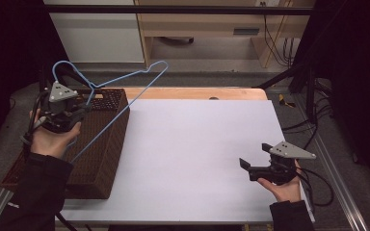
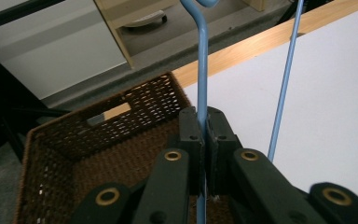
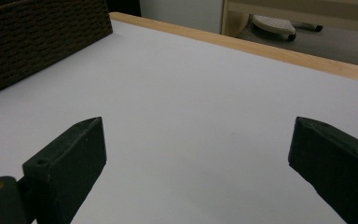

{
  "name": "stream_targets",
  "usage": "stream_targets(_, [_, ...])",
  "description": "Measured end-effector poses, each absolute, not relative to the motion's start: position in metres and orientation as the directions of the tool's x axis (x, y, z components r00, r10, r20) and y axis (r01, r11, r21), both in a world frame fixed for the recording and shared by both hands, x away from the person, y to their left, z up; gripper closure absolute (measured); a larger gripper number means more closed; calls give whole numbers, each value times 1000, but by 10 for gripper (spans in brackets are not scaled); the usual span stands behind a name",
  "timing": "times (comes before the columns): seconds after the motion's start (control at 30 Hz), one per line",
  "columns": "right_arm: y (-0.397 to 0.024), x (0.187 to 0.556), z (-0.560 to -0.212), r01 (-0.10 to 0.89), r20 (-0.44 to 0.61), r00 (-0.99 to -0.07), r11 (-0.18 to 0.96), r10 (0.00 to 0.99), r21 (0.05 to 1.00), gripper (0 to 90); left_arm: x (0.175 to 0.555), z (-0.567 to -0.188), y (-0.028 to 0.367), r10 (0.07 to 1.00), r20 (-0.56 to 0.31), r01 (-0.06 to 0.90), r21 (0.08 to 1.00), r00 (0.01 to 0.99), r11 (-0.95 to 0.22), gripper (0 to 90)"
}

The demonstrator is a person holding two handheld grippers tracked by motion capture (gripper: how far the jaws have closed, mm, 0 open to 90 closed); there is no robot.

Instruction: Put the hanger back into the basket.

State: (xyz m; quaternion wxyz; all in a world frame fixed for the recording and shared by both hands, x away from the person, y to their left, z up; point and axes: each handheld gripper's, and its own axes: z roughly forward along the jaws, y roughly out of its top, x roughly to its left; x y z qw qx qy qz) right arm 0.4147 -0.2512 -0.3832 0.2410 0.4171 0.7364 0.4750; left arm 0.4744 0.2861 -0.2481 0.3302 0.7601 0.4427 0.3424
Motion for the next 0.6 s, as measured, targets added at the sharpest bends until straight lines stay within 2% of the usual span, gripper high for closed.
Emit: stream_targets(0.6, [-251,415,-384,385,39,-536,203,843,901,45,484,-264,343,918,272,508,769,288,-388,870])
